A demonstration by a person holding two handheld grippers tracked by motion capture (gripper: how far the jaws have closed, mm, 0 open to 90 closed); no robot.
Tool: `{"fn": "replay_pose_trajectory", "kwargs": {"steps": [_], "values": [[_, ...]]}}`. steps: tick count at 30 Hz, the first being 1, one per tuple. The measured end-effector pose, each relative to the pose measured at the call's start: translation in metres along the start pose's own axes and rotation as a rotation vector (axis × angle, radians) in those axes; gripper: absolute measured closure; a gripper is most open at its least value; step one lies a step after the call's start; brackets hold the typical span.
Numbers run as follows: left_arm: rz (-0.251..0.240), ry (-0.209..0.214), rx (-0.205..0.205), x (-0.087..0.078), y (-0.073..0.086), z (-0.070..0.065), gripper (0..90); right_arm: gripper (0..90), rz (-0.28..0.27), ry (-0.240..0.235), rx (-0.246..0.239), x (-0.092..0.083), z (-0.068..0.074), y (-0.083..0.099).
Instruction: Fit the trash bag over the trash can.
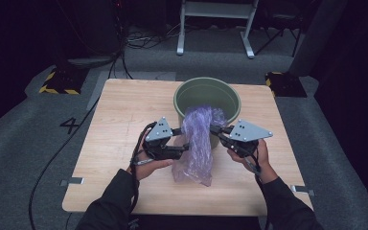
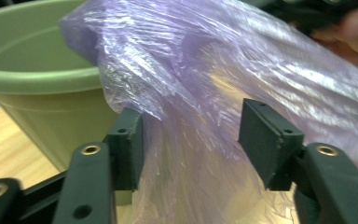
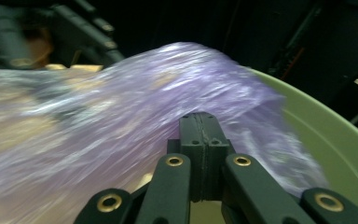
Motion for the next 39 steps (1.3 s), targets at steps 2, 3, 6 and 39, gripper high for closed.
{"fn": "replay_pose_trajectory", "kwargs": {"steps": [2, 3, 6, 39], "values": [[0.001, -0.008, -0.012, -0.002, 0.000, 0.002, 32.7, 90.0, -0.014, 0.003, 0.013, -0.001, -0.003, -0.001], [0.000, -0.012, -0.013, -0.003, 0.000, 0.004, 32.4, 90.0, -0.009, 0.014, 0.011, -0.002, -0.005, -0.001], [-0.007, 0.009, -0.015, -0.005, -0.001, 0.005, 38.5, 90.0, -0.006, 0.029, 0.031, -0.002, -0.014, 0.000], [-0.044, -0.025, 0.010, 0.012, -0.024, -0.002, 89.5, 17.6, -0.070, -0.217, -0.058, -0.050, 0.088, 0.016]]}}
Point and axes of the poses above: each handheld gripper's, and its own axes: x roughly forward along the jaws, y roughly out of its underside, z roughly to its left, the point moved 4 cm from there along x, roughly forward along the jaws, and after that the axes turned 14 degrees about -y, right-handed, at the moved point
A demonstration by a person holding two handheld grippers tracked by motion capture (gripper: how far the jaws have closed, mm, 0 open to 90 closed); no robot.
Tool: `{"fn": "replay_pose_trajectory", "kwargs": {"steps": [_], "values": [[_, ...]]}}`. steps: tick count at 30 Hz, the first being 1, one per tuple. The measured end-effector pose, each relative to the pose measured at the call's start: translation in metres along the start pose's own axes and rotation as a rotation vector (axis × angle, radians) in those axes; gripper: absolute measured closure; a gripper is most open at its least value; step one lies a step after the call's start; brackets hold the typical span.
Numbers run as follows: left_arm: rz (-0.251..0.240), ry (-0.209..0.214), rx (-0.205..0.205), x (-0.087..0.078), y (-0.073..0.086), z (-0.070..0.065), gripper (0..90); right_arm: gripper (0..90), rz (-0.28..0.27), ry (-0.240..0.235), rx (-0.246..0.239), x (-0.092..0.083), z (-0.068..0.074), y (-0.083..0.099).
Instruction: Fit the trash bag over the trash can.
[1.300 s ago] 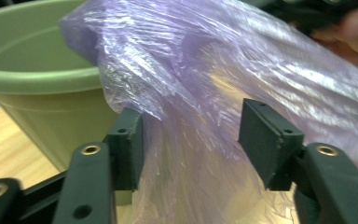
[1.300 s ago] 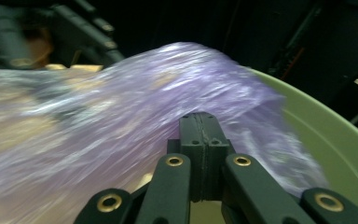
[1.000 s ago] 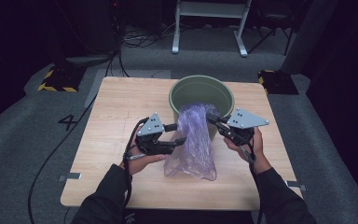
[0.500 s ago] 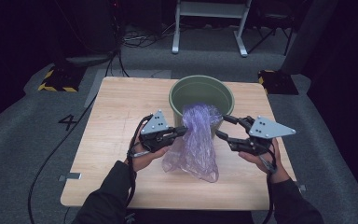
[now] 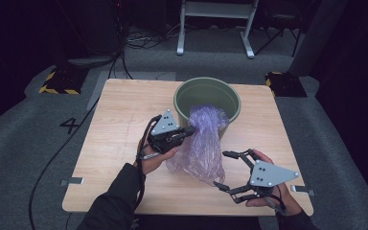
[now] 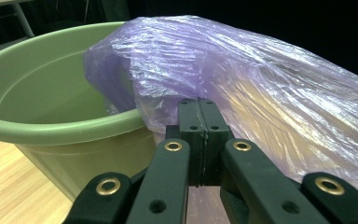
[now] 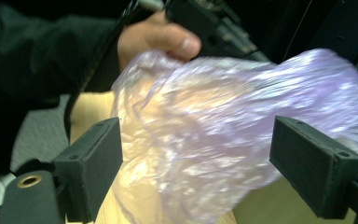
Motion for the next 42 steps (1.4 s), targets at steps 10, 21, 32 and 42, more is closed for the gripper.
{"fn": "replay_pose_trajectory", "kwargs": {"steps": [10, 21, 32, 42], "values": [[0.008, 0.006, -0.006, 0.001, 0.000, 0.001, 86.5, 88.4, 0.031, 0.072, -0.023, 0.017, -0.018, 0.009], [0.022, -0.002, -0.077, -0.013, 0.005, 0.009, 26.3, 90.0, -0.062, 0.150, 0.048, 0.003, -0.047, -0.005], [-0.027, 0.005, -0.059, -0.042, 0.009, 0.008, 16.4, 90.0, -0.072, 0.266, 0.162, 0.000, -0.084, -0.007], [-0.024, 0.062, 0.053, -0.055, 0.004, -0.036, 15.6, 90.0, -0.047, 0.311, 0.198, 0.001, -0.097, -0.010]]}}
Point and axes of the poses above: each handheld gripper's, and its own axes: x roughly forward along the jaws, y roughly out of its underside, z roughly to its left, the point moved 4 cm from there along x, roughly forward along the jaws, and after that the axes turned 14 degrees about -y, right-handed, at the moved point
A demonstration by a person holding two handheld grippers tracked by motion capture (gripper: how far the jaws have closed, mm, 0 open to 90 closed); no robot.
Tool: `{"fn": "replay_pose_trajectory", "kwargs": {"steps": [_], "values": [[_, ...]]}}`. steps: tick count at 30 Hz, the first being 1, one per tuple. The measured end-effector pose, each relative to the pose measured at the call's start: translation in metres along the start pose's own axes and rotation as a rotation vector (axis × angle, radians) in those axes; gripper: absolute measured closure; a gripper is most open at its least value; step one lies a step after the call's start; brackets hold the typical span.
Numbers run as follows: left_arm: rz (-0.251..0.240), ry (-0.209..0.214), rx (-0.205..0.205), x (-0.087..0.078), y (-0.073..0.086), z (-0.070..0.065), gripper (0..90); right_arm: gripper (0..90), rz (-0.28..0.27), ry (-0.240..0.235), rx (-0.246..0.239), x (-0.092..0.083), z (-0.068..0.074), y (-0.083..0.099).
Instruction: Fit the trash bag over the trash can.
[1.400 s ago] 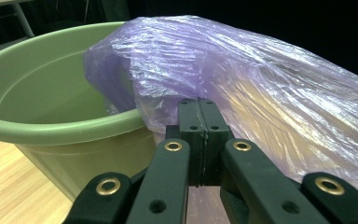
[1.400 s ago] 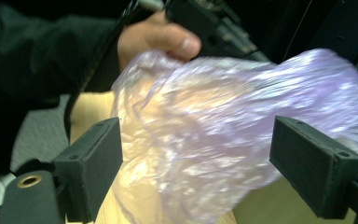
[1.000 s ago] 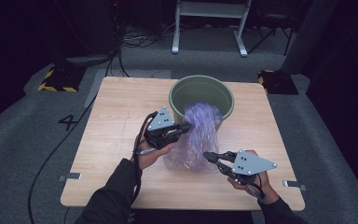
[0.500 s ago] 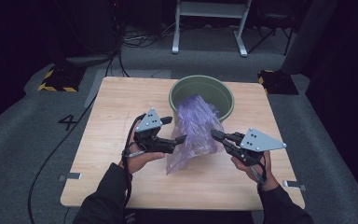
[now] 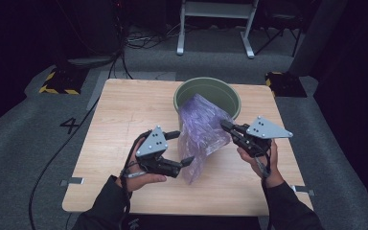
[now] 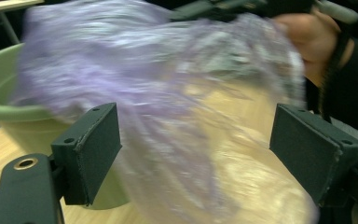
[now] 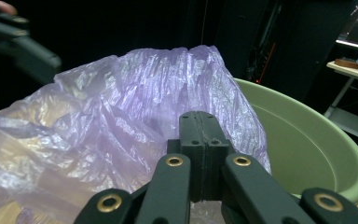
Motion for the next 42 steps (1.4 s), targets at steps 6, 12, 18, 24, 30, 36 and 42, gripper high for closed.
{"fn": "replay_pose_trajectory", "kwargs": {"steps": [6, 12, 18, 24, 30, 36, 42], "values": [[0.008, 0.016, 0.066, 0.009, -0.001, -0.030, 15.5, 90.0, 0.014, 0.018, 0.008, 0.000, -0.005, 0.001], [0.080, -0.081, 0.125, 0.032, 0.006, -0.033, 22.3, 90.0, 0.018, 0.022, 0.008, -0.002, -0.006, 0.002], [0.055, -0.146, 0.120, 0.036, 0.002, -0.012, 56.9, 90.0, 0.018, 0.029, 0.015, -0.005, -0.011, 0.003], [0.033, -0.164, 0.144, 0.030, -0.004, 0.006, 81.1, 90.0, 0.030, 0.032, 0.020, -0.007, -0.013, 0.004], [0.004, -0.164, 0.152, 0.023, -0.016, 0.019, 89.4, 88.6, 0.029, 0.030, 0.031, -0.008, -0.016, 0.003], [-0.008, -0.186, 0.134, 0.021, -0.029, 0.038, 89.7, 84.0, 0.034, 0.038, 0.028, -0.011, -0.019, 0.001], [-0.014, -0.182, 0.087, 0.024, -0.036, 0.053, 89.8, 57.3, 0.004, 0.021, 0.023, -0.018, -0.018, -0.002]]}}
Point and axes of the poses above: each handheld gripper's, and its own axes: x roughly forward along the jaws, y roughly out of its underside, z roughly to its left, the point moved 4 cm from there along x, roughly forward along the jaws, and after that the axes turned 14 degrees about -y, right-handed, at the moved point
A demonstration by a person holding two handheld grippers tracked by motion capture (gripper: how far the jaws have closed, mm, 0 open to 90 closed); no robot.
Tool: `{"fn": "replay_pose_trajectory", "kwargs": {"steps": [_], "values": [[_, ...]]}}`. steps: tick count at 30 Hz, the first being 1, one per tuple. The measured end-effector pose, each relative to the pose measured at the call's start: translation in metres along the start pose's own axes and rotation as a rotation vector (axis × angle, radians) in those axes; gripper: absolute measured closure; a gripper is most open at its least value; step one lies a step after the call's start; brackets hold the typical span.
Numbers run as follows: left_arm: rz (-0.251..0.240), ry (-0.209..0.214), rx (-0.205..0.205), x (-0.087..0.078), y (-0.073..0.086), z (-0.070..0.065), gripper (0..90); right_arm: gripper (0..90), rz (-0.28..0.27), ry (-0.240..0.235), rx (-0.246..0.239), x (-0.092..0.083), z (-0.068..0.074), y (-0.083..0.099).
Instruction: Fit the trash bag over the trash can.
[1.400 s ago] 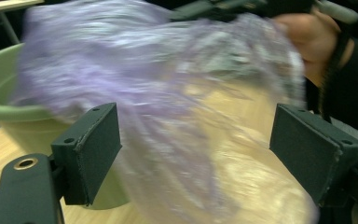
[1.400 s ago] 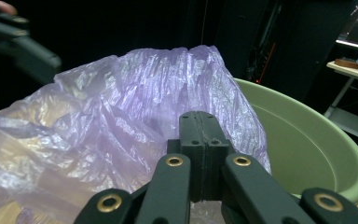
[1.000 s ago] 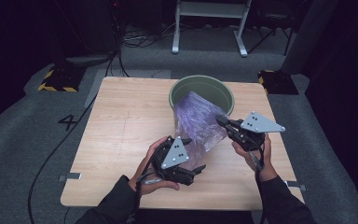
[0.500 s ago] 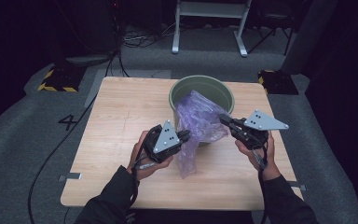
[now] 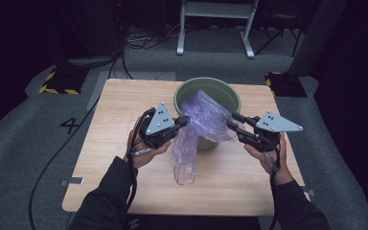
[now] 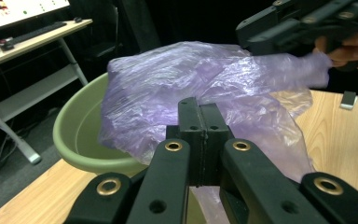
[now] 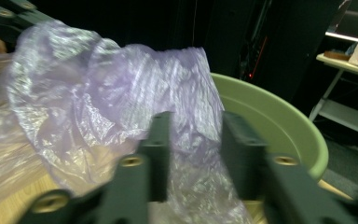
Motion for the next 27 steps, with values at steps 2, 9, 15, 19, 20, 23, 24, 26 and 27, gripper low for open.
{"fn": "replay_pose_trajectory", "kwargs": {"steps": [2, 9, 15, 19, 20, 23, 24, 26, 27], "values": [[0.001, 0.000, -0.013, 0.002, -0.001, 0.003, 89.8, 49.2, -0.007, -0.016, -0.008, -0.004, 0.002, -0.001], [0.019, -0.015, -0.038, 0.007, 0.000, 0.010, 89.9, 35.8, -0.015, -0.042, -0.056, -0.030, 0.018, 0.002], [0.034, -0.026, -0.042, 0.012, 0.001, 0.013, 89.8, 32.0, -0.024, -0.028, -0.062, -0.052, 0.028, 0.013], [0.045, -0.034, -0.037, 0.016, 0.002, 0.015, 89.8, 27.2, 0.028, 0.020, -0.070, -0.056, 0.028, 0.024], [0.049, -0.035, -0.036, 0.017, 0.002, 0.015, 89.9, 25.2, 0.043, 0.045, -0.084, -0.057, 0.028, 0.026], [0.053, -0.051, -0.043, 0.021, 0.001, 0.019, 89.9, 22.4, 0.035, 0.034, -0.079, -0.054, 0.035, 0.029], [0.054, -0.051, -0.051, 0.023, 0.002, 0.020, 89.9, 21.5, 0.039, 0.034, -0.082, -0.052, 0.037, 0.031], [0.059, -0.053, -0.064, 0.025, 0.003, 0.022, 89.9, 19.2, 0.057, 0.030, -0.079, -0.044, 0.039, 0.033], [0.060, -0.050, -0.071, 0.027, 0.004, 0.023, 89.9, 18.9, 0.060, 0.027, -0.078, -0.042, 0.040, 0.034]]}}
Point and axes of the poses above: each handheld gripper's, and its own axes: x roughly forward along the jaws, y roughly out of its underside, z roughly to its left, the point moved 4 cm from there along x, roughly forward along the jaws, and after that the axes turned 14 degrees about -y, right-handed, at the moved point
